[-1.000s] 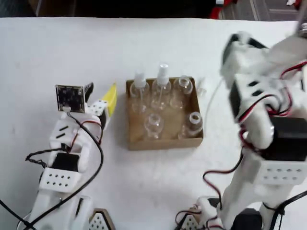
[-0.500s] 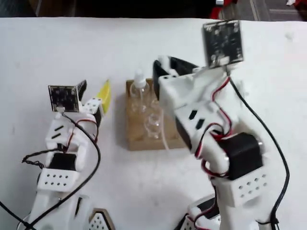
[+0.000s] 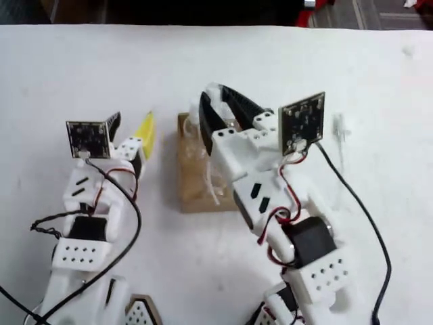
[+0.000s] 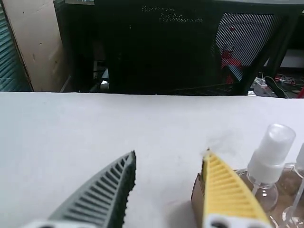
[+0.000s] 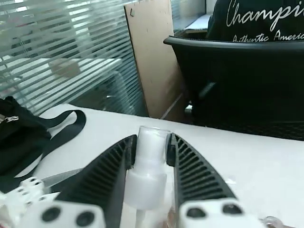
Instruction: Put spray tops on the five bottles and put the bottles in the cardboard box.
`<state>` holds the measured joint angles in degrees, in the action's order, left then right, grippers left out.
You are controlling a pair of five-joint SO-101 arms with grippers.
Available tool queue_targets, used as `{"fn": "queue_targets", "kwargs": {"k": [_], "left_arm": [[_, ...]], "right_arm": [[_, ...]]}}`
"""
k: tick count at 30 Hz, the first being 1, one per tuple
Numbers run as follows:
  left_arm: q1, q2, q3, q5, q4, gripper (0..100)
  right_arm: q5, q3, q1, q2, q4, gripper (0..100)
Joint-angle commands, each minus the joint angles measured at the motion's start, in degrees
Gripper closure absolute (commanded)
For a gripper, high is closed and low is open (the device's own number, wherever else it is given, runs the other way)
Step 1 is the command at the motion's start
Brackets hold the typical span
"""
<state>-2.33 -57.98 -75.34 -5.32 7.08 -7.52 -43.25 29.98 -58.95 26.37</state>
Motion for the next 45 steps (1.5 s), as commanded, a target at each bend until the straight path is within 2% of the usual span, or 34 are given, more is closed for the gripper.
{"fn": "queue_targets", "kwargs": {"k": [1, 5, 15, 21, 40, 45], "left_arm": [[-0.4, -0.9, 0.2, 0.1, -1.6, 79], [-0.4, -0.9, 0.2, 0.1, -1.6, 79], [-0.4, -0.9, 0.2, 0.1, -1.6, 79], [-0.5, -0.9, 0.2, 0.1, -1.6, 79], [-0.5, -0.9, 0.2, 0.1, -1.6, 79], [-0.5, -0.9, 0.2, 0.1, -1.6, 79]], "right_arm": [[0.1, -6.9, -4.5, -0.9, -14.8, 98.1], [0.1, -9.3, -6.2, -0.9, -23.7, 98.1], [0.1, -10.7, -6.2, 0.0, -28.9, 98.1], [0.1, -12.3, -6.3, 6.0, -36.4, 98.1], [0.1, -17.8, -6.9, 8.0, -36.8, 98.1], [0.1, -20.3, -7.1, 3.6, -35.4, 98.1]]}}
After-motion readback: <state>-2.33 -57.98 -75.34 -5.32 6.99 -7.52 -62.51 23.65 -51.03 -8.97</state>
